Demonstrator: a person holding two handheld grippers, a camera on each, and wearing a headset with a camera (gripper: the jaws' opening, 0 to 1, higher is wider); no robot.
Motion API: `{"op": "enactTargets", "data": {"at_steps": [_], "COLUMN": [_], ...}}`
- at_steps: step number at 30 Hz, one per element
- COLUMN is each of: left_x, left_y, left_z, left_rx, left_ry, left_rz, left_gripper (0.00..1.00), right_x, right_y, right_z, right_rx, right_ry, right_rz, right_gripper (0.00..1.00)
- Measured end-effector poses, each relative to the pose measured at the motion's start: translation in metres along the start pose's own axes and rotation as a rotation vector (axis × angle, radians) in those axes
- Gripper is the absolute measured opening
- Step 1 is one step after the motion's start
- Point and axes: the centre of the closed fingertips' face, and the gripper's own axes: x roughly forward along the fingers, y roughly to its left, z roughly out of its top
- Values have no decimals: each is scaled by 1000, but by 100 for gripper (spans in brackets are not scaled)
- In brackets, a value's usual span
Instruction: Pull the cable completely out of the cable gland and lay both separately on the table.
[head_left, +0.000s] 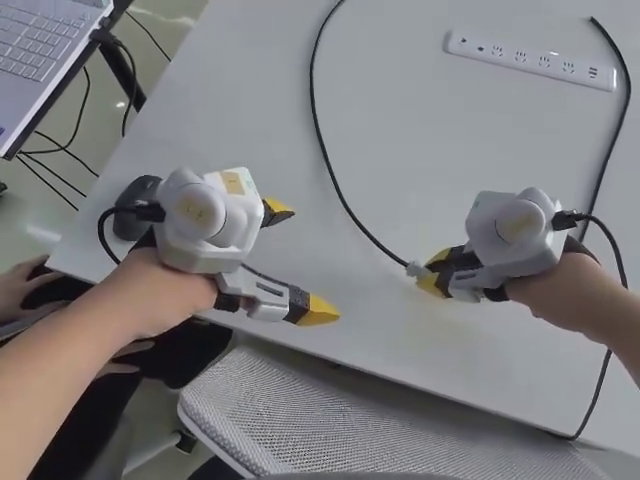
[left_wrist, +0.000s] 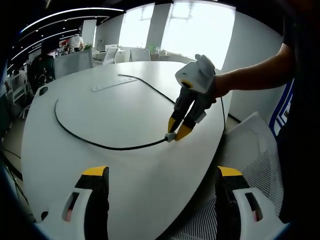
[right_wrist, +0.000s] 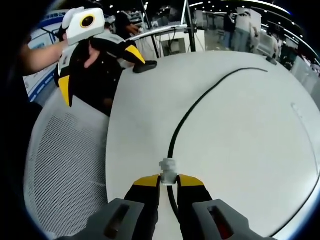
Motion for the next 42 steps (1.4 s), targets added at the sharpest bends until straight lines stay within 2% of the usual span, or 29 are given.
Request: {"op": "enactTargets", "data": {"at_steps": [8, 10, 14, 19, 23, 29, 30, 34, 37, 42], "left_x": [4, 6, 9, 13, 16, 19, 22, 25, 28, 37], "left_y": [-13, -16, -21, -24, -25, -33, -30, -32, -34, -37], "left_z": [15, 18, 28, 44, 50, 68, 67, 77, 80, 77], "left_rx": [35, 51, 85, 101, 90, 98, 99, 107, 121, 173], "left_ry": [-13, -6, -5, -30, -37, -64, -68, -87, -95, -69], "left_rz": [-12, -20, -31, -43, -51, -75, -79, -94, -110, -119], "left_gripper": [87, 86, 86, 87, 85, 84, 84, 84, 84, 79], "right_x": [-24, -29, -38, -54, -64, -76, -78, -83, -86, -91], "right_y": [13, 17, 17, 15, 13, 15, 16, 19, 21, 23], "right_z": [22, 27, 34, 42, 45, 52, 53, 57, 59, 61], "right_rx": [-40, -47, -81, -116, -127, -155, -161, -180, -187, -198], "right_ry": [-31, -33, -32, -25, -24, -19, -19, -18, -22, -26], "right_rz": [5, 15, 0, -9, -14, -14, -12, -6, -2, 10], "right_gripper": [7, 7, 7, 7, 7, 7, 7, 7, 7, 7]}}
